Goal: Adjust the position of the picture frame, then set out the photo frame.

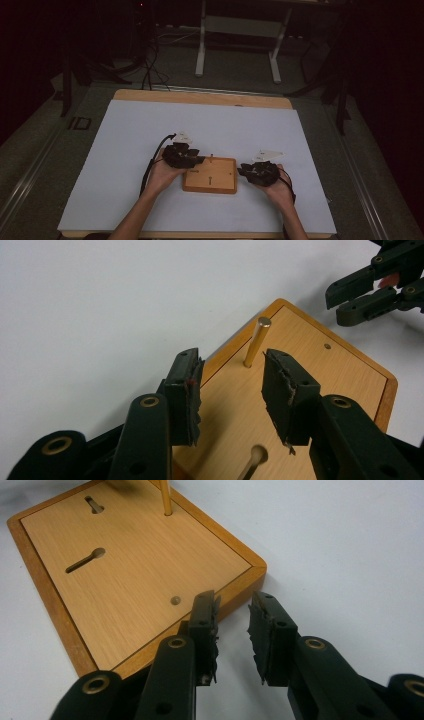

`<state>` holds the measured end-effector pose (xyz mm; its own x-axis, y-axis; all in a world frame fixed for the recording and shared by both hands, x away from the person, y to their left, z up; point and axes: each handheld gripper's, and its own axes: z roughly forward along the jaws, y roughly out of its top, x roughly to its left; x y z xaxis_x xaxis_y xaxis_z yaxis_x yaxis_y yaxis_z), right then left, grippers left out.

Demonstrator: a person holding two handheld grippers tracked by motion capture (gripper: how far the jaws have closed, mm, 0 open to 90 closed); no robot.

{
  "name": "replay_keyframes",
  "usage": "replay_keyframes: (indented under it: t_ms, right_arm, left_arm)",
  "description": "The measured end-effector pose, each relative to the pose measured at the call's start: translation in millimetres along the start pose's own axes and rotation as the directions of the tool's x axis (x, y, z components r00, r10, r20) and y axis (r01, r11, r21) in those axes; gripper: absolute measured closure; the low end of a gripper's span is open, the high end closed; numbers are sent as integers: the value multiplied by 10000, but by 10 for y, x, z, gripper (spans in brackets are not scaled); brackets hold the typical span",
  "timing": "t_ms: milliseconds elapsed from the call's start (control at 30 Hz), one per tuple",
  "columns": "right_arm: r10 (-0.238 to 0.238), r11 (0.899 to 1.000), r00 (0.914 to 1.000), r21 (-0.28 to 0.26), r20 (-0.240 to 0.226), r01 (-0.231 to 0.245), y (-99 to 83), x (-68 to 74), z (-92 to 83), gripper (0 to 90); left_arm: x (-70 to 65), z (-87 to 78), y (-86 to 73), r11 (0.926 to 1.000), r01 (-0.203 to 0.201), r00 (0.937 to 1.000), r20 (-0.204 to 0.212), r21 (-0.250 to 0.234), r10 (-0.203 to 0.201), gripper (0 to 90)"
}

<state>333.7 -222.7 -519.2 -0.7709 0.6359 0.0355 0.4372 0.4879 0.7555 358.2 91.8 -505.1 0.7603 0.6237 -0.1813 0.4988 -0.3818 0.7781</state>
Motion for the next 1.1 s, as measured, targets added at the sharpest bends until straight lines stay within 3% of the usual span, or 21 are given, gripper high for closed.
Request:
replay_keyframes:
  t_ms: [233, 433, 867, 1100]
  right_arm:
    - [-30, 10000, 10000, -81, -27, 30, 16, 2, -14, 712]
    - [-48, 9998, 10000, -167, -43, 48, 30, -2, -7, 700]
    - [101, 9988, 9998, -483, -196, -111, 84, 18, -10, 667]
    - [115, 9982, 9997, -585, -195, -126, 103, 14, -7, 671]
  left_arm:
    - [-17, -156, -135, 9998, -108, 9993, -366, -163, 102, 577]
    - [26, -246, -245, 9996, 175, 9981, -587, -203, -187, 575]
    - [-32, -291, -361, 9997, 151, 9981, -588, -189, -162, 571]
    - [-43, -332, -399, 9999, -68, 9971, -753, -79, 62, 570]
